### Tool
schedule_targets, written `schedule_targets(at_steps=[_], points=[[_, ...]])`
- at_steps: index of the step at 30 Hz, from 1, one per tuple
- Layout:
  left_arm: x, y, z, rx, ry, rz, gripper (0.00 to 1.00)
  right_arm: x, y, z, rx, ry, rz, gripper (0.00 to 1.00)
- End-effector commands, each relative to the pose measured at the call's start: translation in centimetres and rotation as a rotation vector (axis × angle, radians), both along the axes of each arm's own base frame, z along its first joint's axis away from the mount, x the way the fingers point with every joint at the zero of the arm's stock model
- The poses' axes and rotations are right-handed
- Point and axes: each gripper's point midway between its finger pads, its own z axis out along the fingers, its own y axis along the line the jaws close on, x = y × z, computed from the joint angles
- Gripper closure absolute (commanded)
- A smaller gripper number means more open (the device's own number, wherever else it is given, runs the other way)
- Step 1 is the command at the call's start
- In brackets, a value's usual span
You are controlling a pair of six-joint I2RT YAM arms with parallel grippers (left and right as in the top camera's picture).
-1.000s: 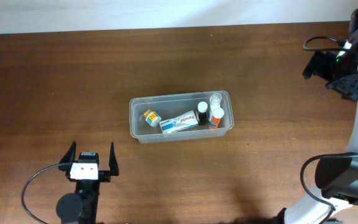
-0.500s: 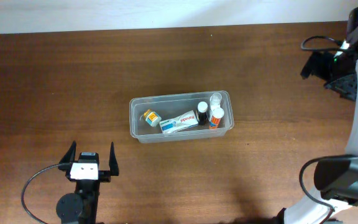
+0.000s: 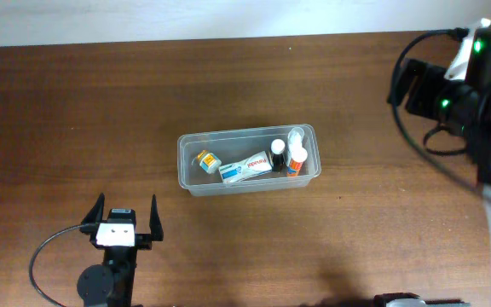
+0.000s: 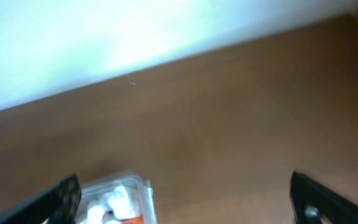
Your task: Pack container
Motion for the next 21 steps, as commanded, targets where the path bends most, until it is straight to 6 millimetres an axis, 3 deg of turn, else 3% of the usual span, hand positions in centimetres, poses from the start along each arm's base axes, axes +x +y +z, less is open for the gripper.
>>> schedule_targets(at_steps=[1,4,10,15,21], points=[[0.0,0.0,-0.1,0.013,-0.002,-0.002,0.00,-0.8,3.5,-0.8,-0.091,-0.083,0.232,0.02],[0.0,0.0,-0.1,0.013,-0.002,-0.002,0.01,-1.8,5.1,-0.8,-0.108,-0.218,0.330,0.02],[0.0,0.0,-0.1,0.013,-0.002,-0.002,0.01,-5.2,4.8,-3.7,-0.119,-0.439,0.319,0.02],[0.0,0.0,-0.1,0.013,-0.001,-0.002,0.00,-8.1,4.4,-8.2,-0.127,-0.568,0.307,0.02],[0.0,0.0,-0.1,0.013,-0.002,-0.002,0.01,-10.2,4.0,-14.5,-0.127,-0.649,0.316,0.02]])
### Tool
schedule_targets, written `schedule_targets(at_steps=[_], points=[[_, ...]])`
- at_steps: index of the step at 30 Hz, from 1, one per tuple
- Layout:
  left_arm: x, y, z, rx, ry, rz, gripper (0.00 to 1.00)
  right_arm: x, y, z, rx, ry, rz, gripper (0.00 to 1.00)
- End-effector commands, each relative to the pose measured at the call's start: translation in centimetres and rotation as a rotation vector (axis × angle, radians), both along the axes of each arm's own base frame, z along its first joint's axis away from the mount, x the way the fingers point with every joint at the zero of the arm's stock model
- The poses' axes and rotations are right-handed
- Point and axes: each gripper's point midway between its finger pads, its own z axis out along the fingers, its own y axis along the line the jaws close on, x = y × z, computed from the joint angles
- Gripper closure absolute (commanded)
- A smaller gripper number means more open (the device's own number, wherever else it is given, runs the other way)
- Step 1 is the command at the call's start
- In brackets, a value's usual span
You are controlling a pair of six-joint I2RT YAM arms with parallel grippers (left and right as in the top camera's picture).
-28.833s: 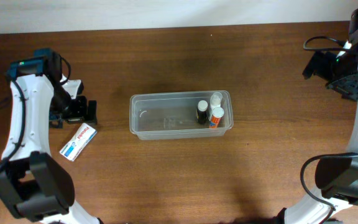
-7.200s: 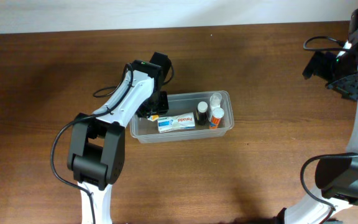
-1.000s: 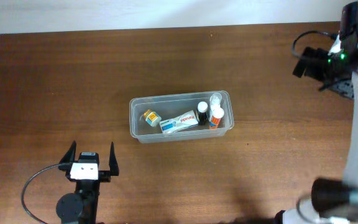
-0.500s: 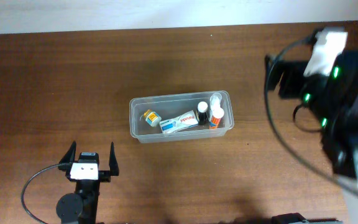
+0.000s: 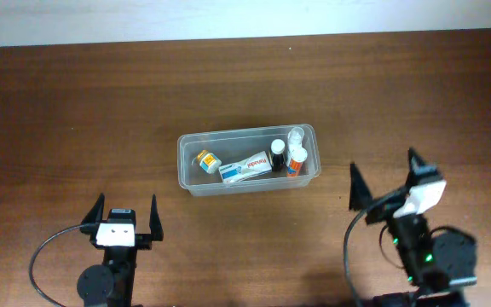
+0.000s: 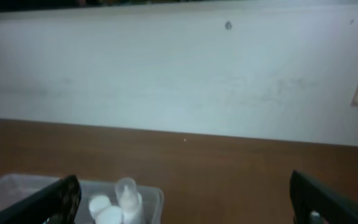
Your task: Pack container
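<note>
A clear plastic container (image 5: 186, 145) lies mid-table. It holds a small yellow-labelled jar (image 5: 205, 159), a white box (image 5: 245, 166), a dark bottle (image 5: 277, 156), an orange-labelled bottle (image 5: 296, 160) and a clear-capped bottle (image 5: 295, 136). My right gripper (image 5: 384, 173) sits near the front right, open and empty, facing the container. In the right wrist view the right gripper (image 6: 185, 208) has its fingers wide apart, with the container's corner (image 6: 151, 198) and the clear-capped bottle (image 6: 127, 191) at lower left. My left gripper (image 5: 126, 213) stands open and empty at the front left.
The brown wooden table (image 5: 75, 102) ends at a white wall (image 6: 179, 74) behind. A black cable (image 5: 45, 251) loops by the left arm's base. A pale plate shows on the wall at the right.
My right arm was raised at the far right back of the table; now it sits low at the front right, open, facing the container. The left arm and the container's contents have not moved.
</note>
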Motion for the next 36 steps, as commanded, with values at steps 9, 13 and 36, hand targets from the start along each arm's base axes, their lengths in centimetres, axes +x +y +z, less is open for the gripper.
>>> schedule_targets(at_steps=[9,13,36], points=[[0.0,0.0,-0.1,0.013,-0.001,-0.002,0.01,-1.3,-0.9,-6.7,-0.002,-0.055,-0.019,0.02],[0.0,0.0,-0.1,0.013,-0.001,-0.002,0.01,-1.0,-1.3,-7.8,-0.002,-0.035,-0.040,0.02],[0.0,0.0,-0.1,0.013,-0.001,-0.002,0.01,-0.6,-2.9,-11.0,-0.007,0.056,-0.133,0.02]])
